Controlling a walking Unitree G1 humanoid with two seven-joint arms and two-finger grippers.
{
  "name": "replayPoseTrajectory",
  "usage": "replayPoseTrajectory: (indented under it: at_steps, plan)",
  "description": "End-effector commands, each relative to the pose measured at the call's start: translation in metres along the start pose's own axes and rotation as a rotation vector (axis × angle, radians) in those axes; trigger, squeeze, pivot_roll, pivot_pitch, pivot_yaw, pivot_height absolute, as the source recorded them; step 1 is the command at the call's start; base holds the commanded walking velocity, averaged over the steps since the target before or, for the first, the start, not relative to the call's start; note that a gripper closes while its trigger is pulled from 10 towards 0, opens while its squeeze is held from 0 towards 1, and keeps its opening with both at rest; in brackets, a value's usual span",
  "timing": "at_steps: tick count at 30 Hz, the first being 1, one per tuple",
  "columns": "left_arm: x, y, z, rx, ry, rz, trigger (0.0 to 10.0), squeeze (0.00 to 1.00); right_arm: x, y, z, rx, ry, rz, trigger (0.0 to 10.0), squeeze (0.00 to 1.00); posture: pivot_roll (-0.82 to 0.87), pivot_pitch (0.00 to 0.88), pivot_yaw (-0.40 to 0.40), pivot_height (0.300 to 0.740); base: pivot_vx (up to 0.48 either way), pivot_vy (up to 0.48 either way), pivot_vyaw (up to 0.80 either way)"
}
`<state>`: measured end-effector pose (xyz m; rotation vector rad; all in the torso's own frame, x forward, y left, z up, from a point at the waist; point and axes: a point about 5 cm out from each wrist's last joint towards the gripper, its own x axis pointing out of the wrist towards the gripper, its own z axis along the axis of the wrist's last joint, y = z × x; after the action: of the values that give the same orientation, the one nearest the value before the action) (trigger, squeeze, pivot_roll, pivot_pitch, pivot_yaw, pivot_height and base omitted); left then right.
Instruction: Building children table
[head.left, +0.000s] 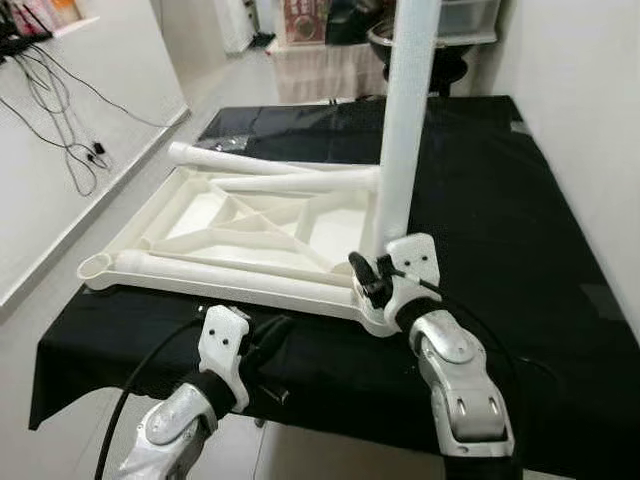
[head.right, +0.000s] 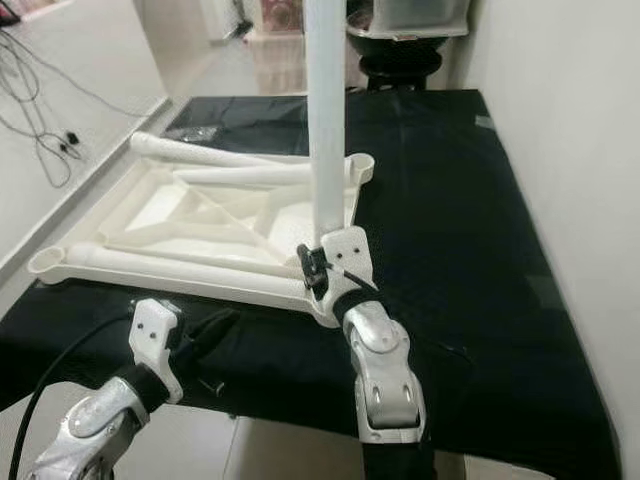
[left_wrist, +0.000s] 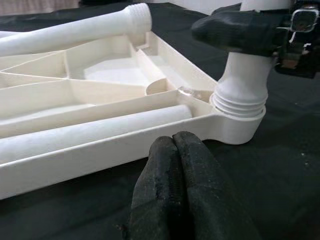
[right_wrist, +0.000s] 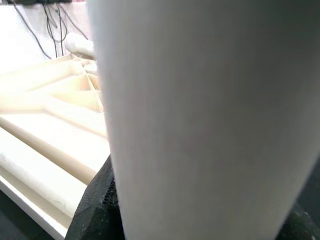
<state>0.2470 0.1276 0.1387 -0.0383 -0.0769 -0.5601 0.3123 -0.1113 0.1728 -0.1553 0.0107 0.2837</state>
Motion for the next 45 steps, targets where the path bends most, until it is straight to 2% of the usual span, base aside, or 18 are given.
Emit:
replayPoseTrajectory:
  at_steps: [1, 2, 4, 5, 6, 7, 13, 14, 15, 16, 17, 20, 26, 27, 28, 29, 44, 45]
  plan:
    - [-0.002, 0.003, -0.006, 0.010, 0.026, 0.008, 10.0, 0.00, -0.002, -0.003, -0.049, 0.028, 0.244, 0.001, 1.3, 0.00, 0.00, 0.133, 0.087, 0.740, 0.000, 0.000, 0.00]
    - [-0.001, 0.004, -0.006, 0.011, 0.023, 0.015, 10.0, 0.00, 0.002, 0.000, -0.049, 0.036, 0.247, 0.030, 10.0, 0.00, 0.00, 0.133, 0.086, 0.740, 0.000, 0.000, 0.00]
    - [-0.001, 0.005, -0.006, 0.010, 0.021, 0.020, 10.0, 0.00, 0.005, 0.005, -0.045, 0.033, 0.234, 0.077, 10.0, 0.00, 0.00, 0.130, 0.086, 0.740, 0.000, 0.000, 0.00]
    - [0.000, 0.005, -0.006, 0.009, 0.020, 0.023, 10.0, 0.00, 0.007, 0.006, -0.040, 0.039, 0.202, 0.123, 10.0, 0.64, -0.01, 0.128, 0.083, 0.740, 0.000, 0.000, 0.00]
    - [0.000, 0.005, -0.006, 0.009, 0.020, 0.023, 10.0, 0.00, 0.007, 0.006, -0.040, 0.039, 0.202, 0.123, 10.0, 0.64, -0.01, 0.128, 0.083, 0.740, 0.000, 0.000, 0.00]
    - [0.001, 0.004, -0.006, 0.007, 0.019, 0.022, 10.0, 0.00, 0.007, 0.007, -0.034, 0.058, 0.175, 0.154, 10.0, 1.00, -0.01, 0.129, 0.084, 0.740, 0.000, 0.000, 0.00]
    - [0.002, 0.001, -0.006, -0.002, 0.018, 0.013, 10.0, 0.00, 0.013, 0.005, -0.005, 0.089, 0.028, 0.322, 10.0, 1.00, -0.01, 0.130, 0.085, 0.740, 0.000, 0.000, 0.00]
    - [0.003, 0.000, -0.007, -0.005, 0.017, 0.010, 10.0, 0.00, 0.012, 0.001, 0.005, 0.052, -0.021, 0.415, 10.0, 0.18, 0.00, 0.131, 0.079, 0.740, 0.000, 0.000, 0.00]
    - [0.003, 0.000, -0.007, -0.005, 0.017, 0.010, 10.0, 0.00, 0.012, 0.001, 0.005, 0.052, -0.021, 0.415, 10.0, 0.18, 0.00, 0.131, 0.079, 0.740, 0.000, 0.000, 0.00]
    - [0.003, -0.002, -0.007, -0.009, 0.014, 0.008, 10.0, 0.00, 0.012, -0.003, 0.011, 0.015, -0.048, 0.520, 10.0, 0.00, 0.00, 0.129, 0.075, 0.740, 0.000, 0.000, 0.00]
    - [0.003, -0.002, -0.007, -0.009, 0.014, 0.008, 10.0, 0.00, 0.012, -0.003, 0.011, 0.015, -0.048, 0.520, 10.0, 0.00, 0.00, 0.129, 0.075, 0.740, 0.000, 0.000, 0.00]
    - [0.004, -0.006, -0.006, -0.015, 0.006, 0.007, 10.0, 0.00, 0.012, -0.015, 0.009, -0.058, -0.039, 0.731, 10.0, 0.00, 0.01, 0.131, 0.066, 0.740, 0.000, 0.000, 0.00]
    - [0.003, -0.008, -0.007, -0.016, 0.003, 0.009, 10.0, 0.00, 0.018, -0.020, 0.009, -0.064, -0.042, 0.810, 10.0, 0.00, 0.01, 0.130, 0.069, 0.740, 0.000, 0.000, 0.00]
    - [0.003, -0.008, -0.007, -0.018, 0.003, 0.008, 10.0, 0.00, 0.023, -0.021, 0.012, -0.053, -0.047, 0.820, 7.3, 0.00, 0.01, 0.130, 0.071, 0.740, 0.000, 0.000, 0.00]
    - [0.003, -0.008, -0.007, -0.018, 0.003, 0.008, 10.0, 0.00, 0.023, -0.021, 0.012, -0.053, -0.047, 0.820, 7.3, 0.00, 0.01, 0.130, 0.071, 0.740, 0.000, 0.000, 0.00]
    - [0.003, -0.009, -0.007, -0.020, 0.003, 0.007, 10.0, 0.00, 0.028, -0.023, 0.014, -0.046, -0.047, 0.828, 0.0, 0.00, 0.01, 0.128, 0.071, 0.740, 0.000, 0.000, 0.00]
    - [0.002, -0.011, -0.008, -0.027, 0.002, 0.009, 10.0, 0.00, 0.037, -0.027, 0.012, -0.040, -0.044, 0.884, 0.0, 0.00, 0.00, 0.131, 0.076, 0.740, 0.000, 0.000, 0.00]
    - [0.001, -0.012, -0.007, -0.028, 0.002, 0.009, 10.0, 0.00, 0.035, -0.032, 0.003, -0.064, 0.002, 0.788, 0.0, 0.00, 0.00, 0.145, 0.072, 0.740, 0.000, 0.000, 0.00]
